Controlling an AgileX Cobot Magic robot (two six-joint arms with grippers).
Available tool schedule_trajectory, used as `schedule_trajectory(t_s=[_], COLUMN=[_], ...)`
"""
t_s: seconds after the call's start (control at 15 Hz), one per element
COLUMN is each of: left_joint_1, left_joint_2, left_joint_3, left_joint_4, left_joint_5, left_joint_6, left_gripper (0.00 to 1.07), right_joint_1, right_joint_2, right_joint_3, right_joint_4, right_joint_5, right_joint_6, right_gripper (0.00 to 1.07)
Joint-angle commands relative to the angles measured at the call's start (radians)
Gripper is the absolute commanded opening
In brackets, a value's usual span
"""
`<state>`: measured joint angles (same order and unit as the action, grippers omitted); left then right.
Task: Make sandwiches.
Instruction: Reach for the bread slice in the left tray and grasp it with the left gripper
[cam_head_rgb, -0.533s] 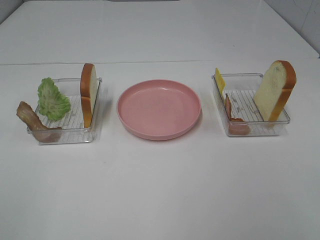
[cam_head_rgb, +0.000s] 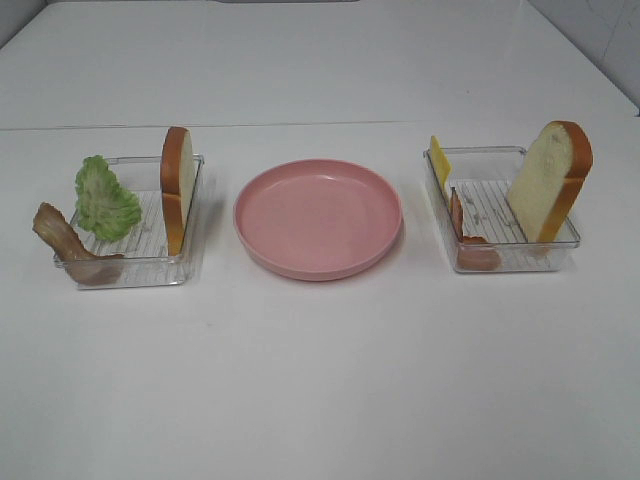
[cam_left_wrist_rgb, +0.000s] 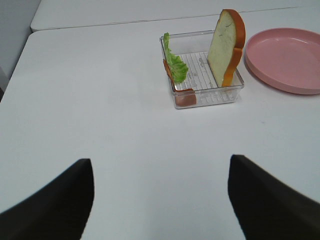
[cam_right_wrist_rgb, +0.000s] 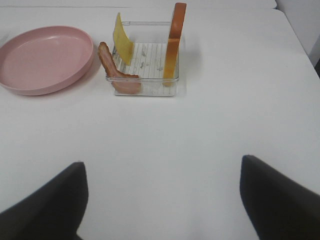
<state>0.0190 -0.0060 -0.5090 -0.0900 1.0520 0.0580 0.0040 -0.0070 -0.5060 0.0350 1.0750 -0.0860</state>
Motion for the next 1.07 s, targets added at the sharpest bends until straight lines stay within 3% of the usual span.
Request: schedule_trajectory(t_s=[0.07, 1.07], left_joint_1=[0.005, 0.005], left_joint_2=[-0.019, -0.013], left_joint_3=[0.005, -0.007], left_joint_4=[-0.009, -0.016], left_joint_5=[-0.012, -0.020], left_joint_6=[-0.001, 0.003], left_gripper=[0.72, 0.72], right_joint_1=[-0.002, -0.002], right_joint_2=[-0.012, -0.012], right_joint_3=[0.003, 0.003], right_joint_4=[-0.002, -0.002], right_joint_5=[-0.012, -0.012], right_joint_6=[0.006, 0.006], right_gripper=[0.78, 0.78])
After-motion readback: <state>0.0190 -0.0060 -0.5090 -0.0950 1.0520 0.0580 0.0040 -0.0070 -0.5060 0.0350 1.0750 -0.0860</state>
